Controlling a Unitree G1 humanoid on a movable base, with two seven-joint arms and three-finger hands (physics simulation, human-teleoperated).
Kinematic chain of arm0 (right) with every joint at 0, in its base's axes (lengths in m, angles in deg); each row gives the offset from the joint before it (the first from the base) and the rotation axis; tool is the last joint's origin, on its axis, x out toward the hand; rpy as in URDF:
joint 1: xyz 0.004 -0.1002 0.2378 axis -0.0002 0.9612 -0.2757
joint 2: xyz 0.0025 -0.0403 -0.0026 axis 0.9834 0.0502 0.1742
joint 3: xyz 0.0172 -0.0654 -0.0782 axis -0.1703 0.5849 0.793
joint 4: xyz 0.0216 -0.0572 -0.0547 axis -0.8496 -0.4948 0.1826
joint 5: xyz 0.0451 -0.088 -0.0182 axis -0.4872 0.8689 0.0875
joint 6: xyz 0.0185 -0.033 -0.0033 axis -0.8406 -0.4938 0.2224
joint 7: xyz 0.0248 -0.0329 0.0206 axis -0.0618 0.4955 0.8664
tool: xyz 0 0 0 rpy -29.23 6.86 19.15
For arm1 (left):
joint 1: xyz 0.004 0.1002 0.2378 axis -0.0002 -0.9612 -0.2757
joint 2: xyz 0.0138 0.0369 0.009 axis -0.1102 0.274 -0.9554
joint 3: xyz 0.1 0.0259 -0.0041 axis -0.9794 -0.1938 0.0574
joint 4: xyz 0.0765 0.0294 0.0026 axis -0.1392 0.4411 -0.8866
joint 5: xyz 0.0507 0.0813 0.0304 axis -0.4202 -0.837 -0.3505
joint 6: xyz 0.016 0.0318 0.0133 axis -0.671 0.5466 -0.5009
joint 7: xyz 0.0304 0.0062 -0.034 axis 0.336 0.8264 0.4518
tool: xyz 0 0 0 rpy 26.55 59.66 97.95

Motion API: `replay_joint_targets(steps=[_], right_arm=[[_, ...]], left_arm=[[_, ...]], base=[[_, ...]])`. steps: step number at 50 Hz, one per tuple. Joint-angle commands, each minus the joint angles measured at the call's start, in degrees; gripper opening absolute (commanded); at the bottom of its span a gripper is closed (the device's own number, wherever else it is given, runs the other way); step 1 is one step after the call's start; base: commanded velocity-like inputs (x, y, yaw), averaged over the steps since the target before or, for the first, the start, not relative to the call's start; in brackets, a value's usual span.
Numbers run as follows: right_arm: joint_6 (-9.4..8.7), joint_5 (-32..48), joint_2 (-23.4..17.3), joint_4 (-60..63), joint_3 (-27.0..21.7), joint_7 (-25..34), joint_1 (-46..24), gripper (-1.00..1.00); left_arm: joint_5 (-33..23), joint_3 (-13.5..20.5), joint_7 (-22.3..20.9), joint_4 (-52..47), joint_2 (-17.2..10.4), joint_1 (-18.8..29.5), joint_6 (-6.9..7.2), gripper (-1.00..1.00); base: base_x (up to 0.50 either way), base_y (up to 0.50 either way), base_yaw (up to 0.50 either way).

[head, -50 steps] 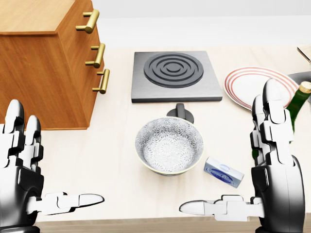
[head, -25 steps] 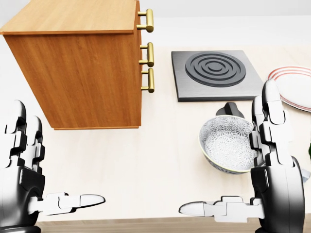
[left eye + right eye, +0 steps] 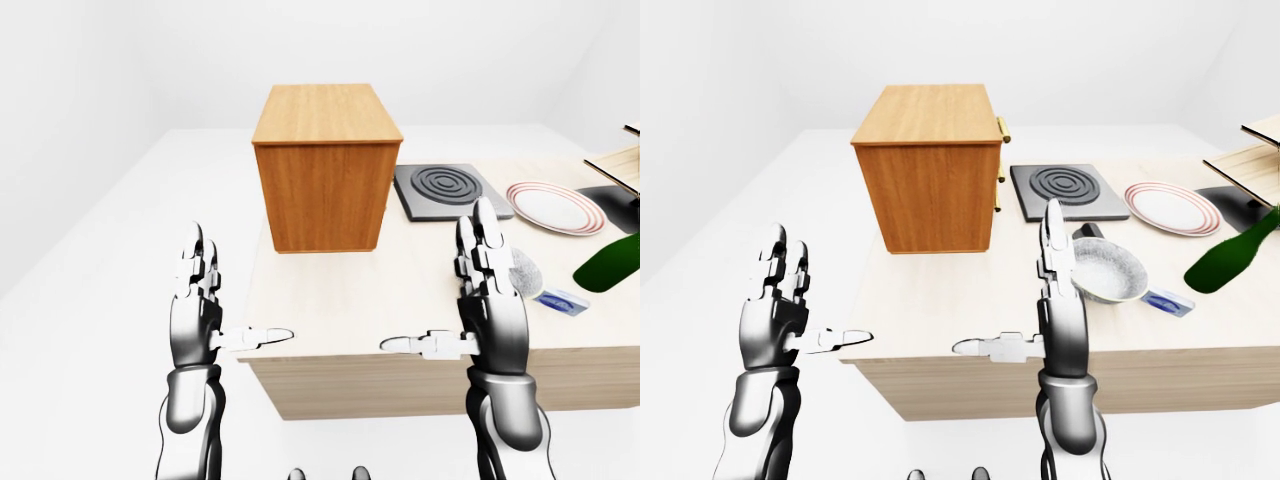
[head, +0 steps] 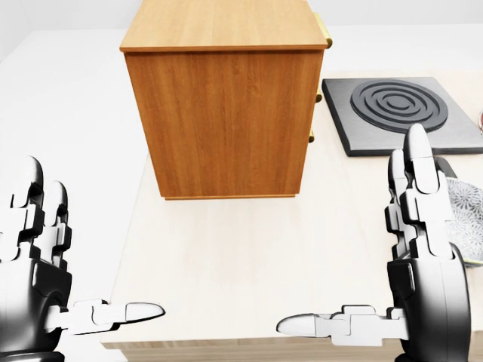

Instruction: Put the bowl on the top of the cabinet.

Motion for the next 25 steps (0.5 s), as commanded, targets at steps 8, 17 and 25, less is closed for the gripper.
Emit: replay_joint_targets(steps=[8,17,25], right_arm=[[0.00,-0.11,-0.09,-0.23,0.19,0.22,0.08,1.00],[0.00,-0.53,-0.06,-0.41,0.06,0.27,-0.08,1.00],[0.00,-0.72,-0.01,-0.63,-0.05,0.24,-0.28,1.00]], left_arm=[[0.00,-0.08,-0.12,0.19,-0.02,0.02,0.00,1.00],[0.05,-0.06,-0.13,0.04,-0.02,0.05,0.00,1.00],[0.03,-0.15,-0.14,-0.03,-0.02,0.11,0.00,1.00]], base=[[0.00,0.22,0.00],[0.00,0.00,0.00],[0.00,0.00,0.00]])
